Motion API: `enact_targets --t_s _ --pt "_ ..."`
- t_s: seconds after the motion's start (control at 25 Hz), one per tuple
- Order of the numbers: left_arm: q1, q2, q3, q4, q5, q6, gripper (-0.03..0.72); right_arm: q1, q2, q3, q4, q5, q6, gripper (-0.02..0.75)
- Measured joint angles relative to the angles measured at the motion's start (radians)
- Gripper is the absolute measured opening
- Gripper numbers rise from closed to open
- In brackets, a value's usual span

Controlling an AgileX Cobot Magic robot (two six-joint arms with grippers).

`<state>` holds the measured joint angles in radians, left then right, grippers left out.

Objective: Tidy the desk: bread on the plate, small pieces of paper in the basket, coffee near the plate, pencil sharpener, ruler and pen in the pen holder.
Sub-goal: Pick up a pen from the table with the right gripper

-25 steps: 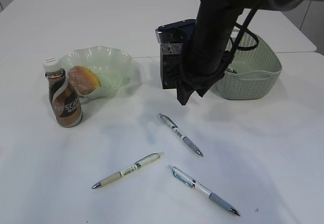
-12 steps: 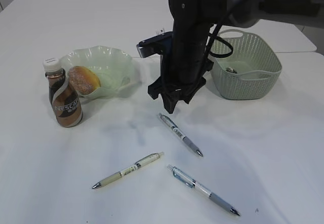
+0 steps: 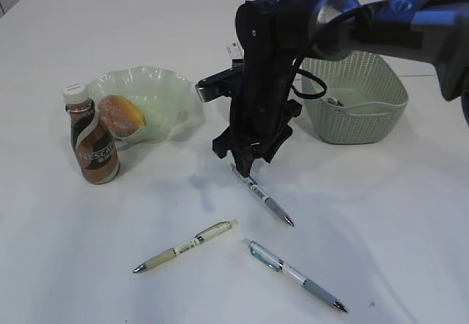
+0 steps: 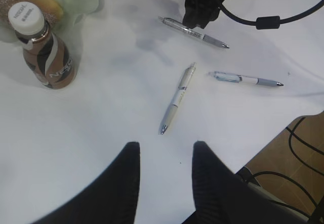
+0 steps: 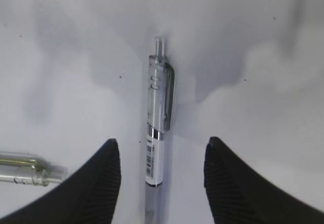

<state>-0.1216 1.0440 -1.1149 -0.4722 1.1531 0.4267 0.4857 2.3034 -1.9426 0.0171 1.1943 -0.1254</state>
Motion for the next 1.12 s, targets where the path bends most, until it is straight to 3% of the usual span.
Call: enact_targets --t_s 1.12 --pt "0.000 0.000 0.000 0.000 0.000 0.000 0.243 0.001 0.093 -0.066 0.040 -0.054 -0.024 0.424"
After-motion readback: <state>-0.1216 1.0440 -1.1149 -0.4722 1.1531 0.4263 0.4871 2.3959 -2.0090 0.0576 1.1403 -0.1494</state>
